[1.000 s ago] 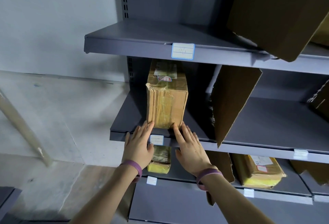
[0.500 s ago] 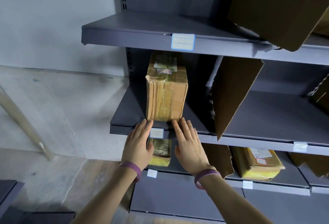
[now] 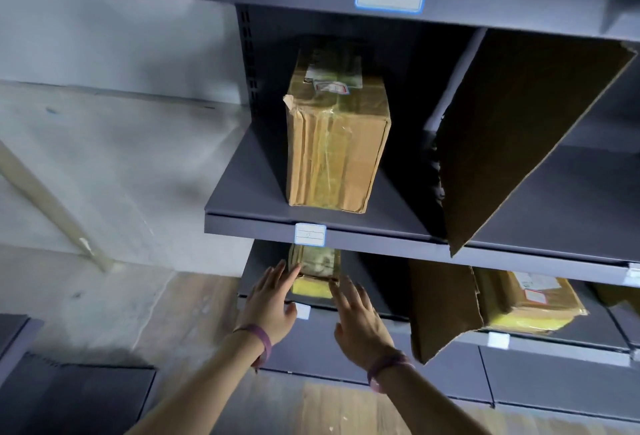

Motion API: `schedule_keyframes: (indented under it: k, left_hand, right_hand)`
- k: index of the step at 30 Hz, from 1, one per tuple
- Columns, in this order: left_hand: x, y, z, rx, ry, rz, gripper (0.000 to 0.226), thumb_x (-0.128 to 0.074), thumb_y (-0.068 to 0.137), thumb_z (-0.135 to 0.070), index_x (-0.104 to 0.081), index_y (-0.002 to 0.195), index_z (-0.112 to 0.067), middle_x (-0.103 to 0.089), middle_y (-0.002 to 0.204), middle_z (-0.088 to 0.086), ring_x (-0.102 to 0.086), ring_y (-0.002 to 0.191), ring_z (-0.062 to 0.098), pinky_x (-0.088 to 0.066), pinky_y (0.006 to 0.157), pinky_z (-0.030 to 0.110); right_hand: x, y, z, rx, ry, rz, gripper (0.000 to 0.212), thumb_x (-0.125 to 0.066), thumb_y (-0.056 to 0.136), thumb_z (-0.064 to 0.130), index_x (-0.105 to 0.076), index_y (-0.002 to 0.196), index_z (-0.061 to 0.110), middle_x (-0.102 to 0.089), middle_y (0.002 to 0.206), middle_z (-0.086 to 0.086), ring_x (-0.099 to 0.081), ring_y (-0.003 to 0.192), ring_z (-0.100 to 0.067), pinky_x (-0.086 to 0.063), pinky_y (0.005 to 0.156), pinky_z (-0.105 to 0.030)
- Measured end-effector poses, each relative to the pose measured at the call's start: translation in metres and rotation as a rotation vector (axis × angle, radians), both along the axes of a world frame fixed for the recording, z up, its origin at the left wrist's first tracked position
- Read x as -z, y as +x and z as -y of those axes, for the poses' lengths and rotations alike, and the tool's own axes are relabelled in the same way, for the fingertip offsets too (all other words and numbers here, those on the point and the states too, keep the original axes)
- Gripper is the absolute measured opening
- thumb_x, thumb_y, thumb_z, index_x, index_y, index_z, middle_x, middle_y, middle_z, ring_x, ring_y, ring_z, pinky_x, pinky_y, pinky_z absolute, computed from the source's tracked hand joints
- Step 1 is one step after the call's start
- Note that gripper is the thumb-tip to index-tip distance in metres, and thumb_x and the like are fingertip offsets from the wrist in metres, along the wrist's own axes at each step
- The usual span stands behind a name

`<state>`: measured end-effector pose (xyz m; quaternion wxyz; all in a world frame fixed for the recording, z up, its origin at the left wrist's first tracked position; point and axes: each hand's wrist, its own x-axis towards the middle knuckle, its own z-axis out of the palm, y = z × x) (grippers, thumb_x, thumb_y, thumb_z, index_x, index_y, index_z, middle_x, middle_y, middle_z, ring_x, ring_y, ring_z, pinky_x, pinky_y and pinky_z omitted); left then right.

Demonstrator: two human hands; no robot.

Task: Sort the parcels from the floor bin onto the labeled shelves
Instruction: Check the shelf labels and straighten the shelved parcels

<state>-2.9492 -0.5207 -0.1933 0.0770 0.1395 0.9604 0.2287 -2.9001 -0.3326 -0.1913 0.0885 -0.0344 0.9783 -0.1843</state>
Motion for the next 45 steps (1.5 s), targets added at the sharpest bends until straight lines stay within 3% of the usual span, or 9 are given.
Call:
schedule_keyframes:
  k: [6, 13, 22, 33, 41, 45]
  left_hand:
    - [0.042, -0.028, -0.021, 0.042, -0.240, 0.201, 0.072, -0.047, 0.093, -0.029, -0.004, 0.150, -0.037, 0.007, 0.160, -0.005, -0.001, 0.147, 0.024, -0.019, 0.116, 0.044]
    - [0.060, -0.044, -0.029, -0.021, -0.160, 0.185, 0.076, -0.047, 0.092, -0.018, 0.000, 0.150, -0.037, 0.016, 0.158, -0.007, 0.001, 0.147, 0.019, -0.016, 0.118, 0.044]
    - [0.049, -0.049, -0.036, -0.068, -0.166, 0.201, 0.079, -0.048, 0.093, -0.018, 0.005, 0.149, -0.037, 0.017, 0.158, -0.006, 0.007, 0.147, 0.022, -0.016, 0.117, 0.045]
    - [-0.008, 0.031, -0.065, -0.022, 0.095, 0.073, 0.071, -0.051, 0.094, -0.024, -0.009, 0.151, -0.029, -0.007, 0.159, -0.005, -0.007, 0.147, 0.017, -0.021, 0.117, 0.040]
    - [-0.037, 0.120, -0.107, -0.094, 0.127, 0.073, 0.067, -0.048, 0.095, -0.026, -0.010, 0.150, -0.033, -0.009, 0.159, -0.008, -0.008, 0.147, 0.014, -0.019, 0.117, 0.038]
    - [-0.056, 0.168, -0.160, -0.112, 0.141, 0.034, 0.062, -0.049, 0.095, -0.023, -0.019, 0.149, -0.031, -0.018, 0.157, -0.007, -0.014, 0.146, 0.015, -0.022, 0.116, 0.040]
  right_hand:
    - [0.039, -0.025, -0.004, -0.025, 0.070, 0.233, 0.076, -0.041, 0.092, 0.008, -0.001, 0.156, 0.026, 0.013, 0.163, 0.003, 0.009, 0.150, -0.029, -0.017, 0.121, -0.044]
    - [0.054, -0.046, -0.006, 0.002, 0.034, 0.146, 0.080, -0.039, 0.093, 0.001, 0.004, 0.156, 0.026, 0.010, 0.163, 0.007, 0.001, 0.151, -0.021, -0.020, 0.121, -0.040]
    - [0.049, -0.051, 0.000, 0.018, 0.069, 0.155, 0.078, -0.042, 0.095, 0.004, 0.002, 0.156, 0.023, 0.013, 0.163, 0.005, 0.002, 0.151, -0.025, -0.019, 0.120, -0.045]
    - [-0.007, 0.019, -0.009, 0.053, -0.140, 0.057, 0.078, -0.041, 0.092, 0.001, -0.001, 0.156, 0.021, 0.007, 0.163, 0.004, 0.009, 0.150, -0.018, -0.001, 0.121, -0.028]
    - [-0.018, 0.115, -0.054, 0.011, -0.138, 0.066, 0.076, -0.045, 0.094, 0.007, -0.004, 0.156, 0.023, 0.001, 0.164, 0.004, 0.002, 0.151, -0.019, -0.008, 0.121, -0.031]
    - [-0.035, 0.156, -0.109, 0.017, -0.148, 0.023, 0.074, -0.045, 0.095, 0.011, -0.006, 0.156, 0.023, -0.002, 0.164, 0.001, -0.001, 0.151, -0.020, -0.010, 0.121, -0.034]
